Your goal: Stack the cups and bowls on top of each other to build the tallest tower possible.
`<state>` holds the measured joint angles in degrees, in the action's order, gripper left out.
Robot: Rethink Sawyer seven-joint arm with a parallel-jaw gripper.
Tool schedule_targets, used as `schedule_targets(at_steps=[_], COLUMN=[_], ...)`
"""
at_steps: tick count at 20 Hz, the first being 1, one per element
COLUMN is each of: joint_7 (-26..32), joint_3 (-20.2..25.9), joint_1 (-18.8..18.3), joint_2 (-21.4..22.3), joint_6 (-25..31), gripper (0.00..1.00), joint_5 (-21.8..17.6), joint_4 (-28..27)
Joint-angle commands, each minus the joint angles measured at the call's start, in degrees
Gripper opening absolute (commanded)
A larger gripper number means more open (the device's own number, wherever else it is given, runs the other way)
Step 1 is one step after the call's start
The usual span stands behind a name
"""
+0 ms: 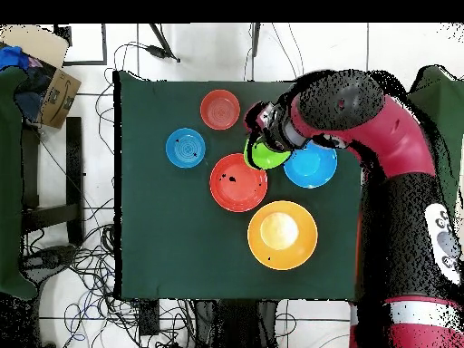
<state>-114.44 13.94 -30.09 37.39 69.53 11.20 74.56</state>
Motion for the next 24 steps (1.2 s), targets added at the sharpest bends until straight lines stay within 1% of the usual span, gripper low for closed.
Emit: schedule_targets(at_steps=[1, 2, 3, 5, 7, 9, 13, 15, 16, 19, 23, 24], joint_7=[-12.84, -12.51, -12.34, -12.01, -12.32, -11.99, -11.48, -11.35, -11.63, -12.19, -13.29, -13.84], joint_3=[-1.56, -1.71, -1.82, -2.00, -2.10, -2.47, -3.07, -2.89, -2.87, -3.11, -3.38, -3.27], joint_1=[2.88, 2.71, 2.69, 2.38, 2.41, 2.69, 2.56, 2.51, 2.83, 3.35, 4.31, 4.43], joint_2=[-2.74, -3.05, -2.85, -2.32, -1.74, -1.78, -2.87, -3.90, -5.09, -6.89, -9.24, -9.90], joint_6=[5.85, 6.13, 5.87, 5.32, 4.83, 3.21, 4.08, 4.34, 4.61, 4.51, 2.57, 2.53], gripper=[0.00, 0.00, 0.00, 0.00, 0.00, 0.00, 0.00, 0.00, 0.00, 0.00, 0.00, 0.00], joint_5=[0.80, 0.16, -0.01, 0.12, 0.92, 0.65, 0.31, 0.72, 0.41, 0.01, -0.04, 0.54], joint_4=[3.23, 2.08, 2.19, 3.07, 5.18, 6.46, 6.54, 6.08, 4.56, 2.14, -0.45, -1.11])
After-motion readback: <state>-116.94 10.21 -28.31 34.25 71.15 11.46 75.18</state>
